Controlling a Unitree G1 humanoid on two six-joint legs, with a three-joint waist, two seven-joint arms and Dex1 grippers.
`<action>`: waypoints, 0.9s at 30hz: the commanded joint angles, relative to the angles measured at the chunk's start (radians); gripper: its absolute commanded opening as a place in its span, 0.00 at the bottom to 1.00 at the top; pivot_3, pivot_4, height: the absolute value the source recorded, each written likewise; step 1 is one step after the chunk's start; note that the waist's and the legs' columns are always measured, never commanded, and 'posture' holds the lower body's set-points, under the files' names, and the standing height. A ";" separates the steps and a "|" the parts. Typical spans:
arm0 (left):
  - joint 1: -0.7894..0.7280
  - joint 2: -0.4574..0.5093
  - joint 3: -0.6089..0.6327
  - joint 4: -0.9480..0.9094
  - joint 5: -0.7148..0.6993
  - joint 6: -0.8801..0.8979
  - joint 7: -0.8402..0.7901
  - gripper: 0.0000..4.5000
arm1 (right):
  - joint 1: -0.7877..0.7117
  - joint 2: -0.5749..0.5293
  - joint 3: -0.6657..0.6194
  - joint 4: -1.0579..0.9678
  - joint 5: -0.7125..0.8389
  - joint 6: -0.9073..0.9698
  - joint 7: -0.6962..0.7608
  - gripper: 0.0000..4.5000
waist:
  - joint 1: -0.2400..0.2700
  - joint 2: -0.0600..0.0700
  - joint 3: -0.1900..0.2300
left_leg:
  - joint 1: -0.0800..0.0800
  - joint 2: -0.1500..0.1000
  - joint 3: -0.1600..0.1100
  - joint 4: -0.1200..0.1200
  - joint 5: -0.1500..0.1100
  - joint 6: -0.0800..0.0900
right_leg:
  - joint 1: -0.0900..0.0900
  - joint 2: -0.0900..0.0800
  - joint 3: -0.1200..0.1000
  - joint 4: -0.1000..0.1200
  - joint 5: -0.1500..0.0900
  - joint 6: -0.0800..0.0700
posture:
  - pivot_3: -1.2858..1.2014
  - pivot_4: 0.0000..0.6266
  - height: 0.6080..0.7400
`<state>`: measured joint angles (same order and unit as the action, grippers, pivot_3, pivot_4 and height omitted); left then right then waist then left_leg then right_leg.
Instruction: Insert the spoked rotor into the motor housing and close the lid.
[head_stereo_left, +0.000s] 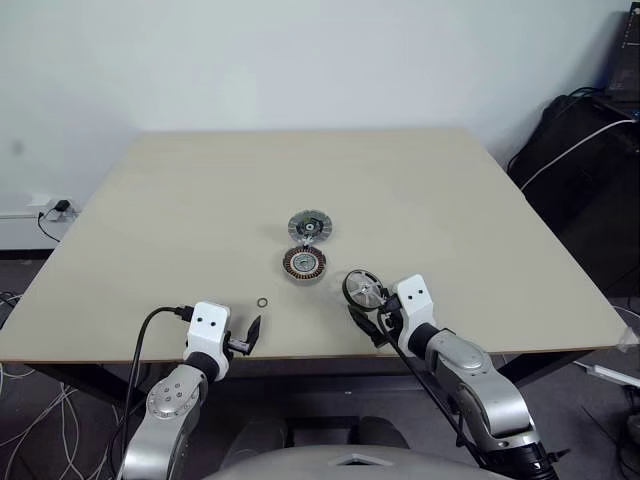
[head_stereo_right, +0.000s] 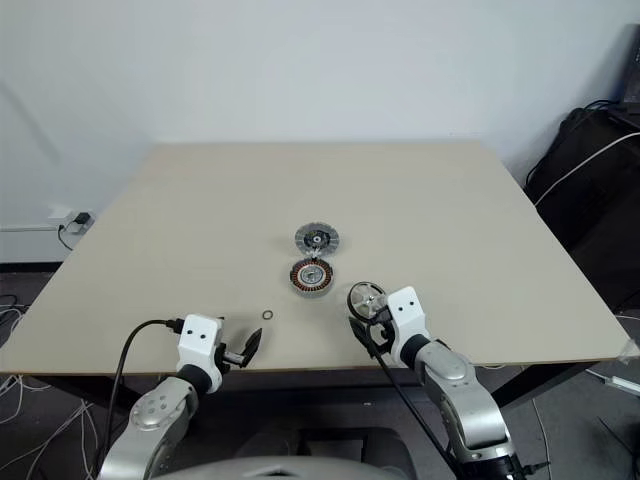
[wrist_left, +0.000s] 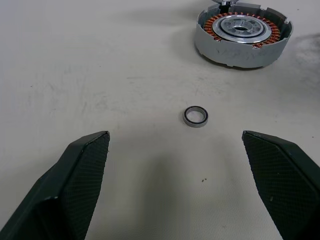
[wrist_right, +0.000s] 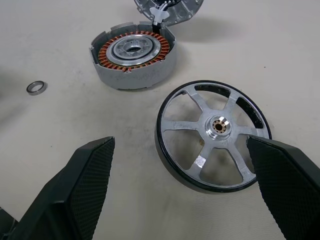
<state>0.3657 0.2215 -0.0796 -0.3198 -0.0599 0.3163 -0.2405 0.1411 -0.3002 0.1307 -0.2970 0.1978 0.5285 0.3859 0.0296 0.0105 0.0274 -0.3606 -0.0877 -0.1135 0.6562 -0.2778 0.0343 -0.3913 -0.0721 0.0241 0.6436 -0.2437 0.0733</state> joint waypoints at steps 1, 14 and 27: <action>-0.006 -0.001 0.005 -0.027 0.003 -0.010 0.004 0.99 | -0.009 0.006 -0.001 -0.045 -0.002 -0.020 -0.003 1.00 | 0.000 0.000 0.000 | 0.000 0.000 0.000 0.000 0.000 0.000 | 0.000 0.000 0.000 0.000 0.000 0.000 | 0.52 0.00 1.00; -0.023 -0.005 0.001 -0.016 0.004 -0.012 0.003 0.99 | -0.009 0.017 0.003 -0.042 -0.007 -0.024 -0.009 1.00 | 0.000 0.000 0.001 | 0.000 0.000 0.000 0.000 0.000 0.000 | 0.000 0.000 0.000 0.000 0.000 0.000 | 0.52 0.00 1.00; -0.239 -0.023 -0.025 0.190 -0.001 0.002 -0.044 0.99 | -0.017 0.036 0.012 -0.034 -0.014 -0.028 -0.012 1.00 | 0.002 -0.001 0.002 | 0.000 0.000 0.000 0.000 0.000 0.000 | 0.000 0.004 -0.001 0.000 0.003 0.004 | 0.52 0.00 1.00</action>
<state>0.1555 0.1996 -0.0949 -0.1433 -0.0645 0.3220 -0.2754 0.1394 -0.2698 0.1482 -0.2967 0.1823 0.5247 0.3746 0.0313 0.0091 0.0298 -0.3610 -0.0881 -0.1138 0.6562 -0.2776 0.0343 -0.3920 -0.0682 0.0232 0.6436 -0.2409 0.0776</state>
